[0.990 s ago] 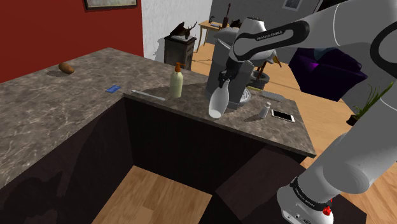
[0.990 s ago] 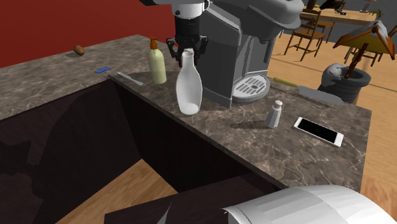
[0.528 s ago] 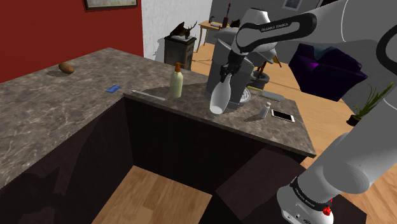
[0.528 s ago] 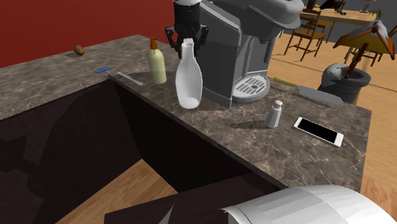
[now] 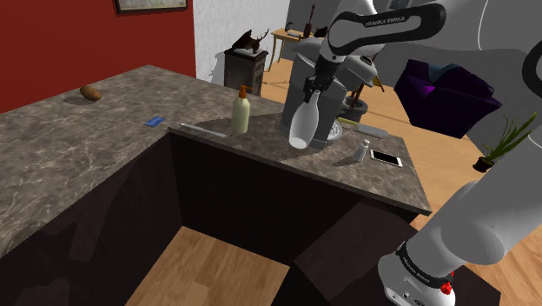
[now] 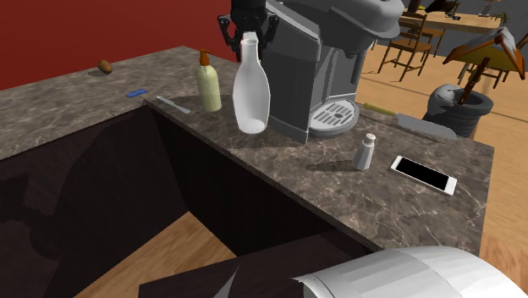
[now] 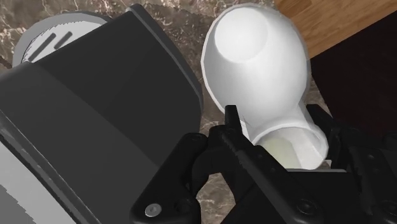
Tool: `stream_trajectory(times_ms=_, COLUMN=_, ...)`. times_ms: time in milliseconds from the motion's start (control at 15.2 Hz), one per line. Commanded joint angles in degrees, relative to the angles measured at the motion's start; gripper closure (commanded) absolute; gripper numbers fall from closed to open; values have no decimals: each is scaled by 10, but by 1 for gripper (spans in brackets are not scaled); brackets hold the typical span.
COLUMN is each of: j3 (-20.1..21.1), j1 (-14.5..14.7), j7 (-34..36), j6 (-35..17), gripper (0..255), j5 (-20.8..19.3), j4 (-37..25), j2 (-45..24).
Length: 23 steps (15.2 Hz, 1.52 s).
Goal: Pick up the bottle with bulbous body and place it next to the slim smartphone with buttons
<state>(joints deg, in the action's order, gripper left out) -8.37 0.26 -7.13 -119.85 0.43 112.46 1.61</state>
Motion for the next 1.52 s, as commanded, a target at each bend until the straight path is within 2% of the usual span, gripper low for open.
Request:
stream_trajectory(times_ms=0, j3=1, j1=1, j7=2, j6=15, gripper=255, j5=-1, j4=-13, j2=2)
stream_trajectory(times_ms=1452, j3=1, j1=1, j7=3, j6=187, gripper=255, j5=0, j4=-189, j2=-3)
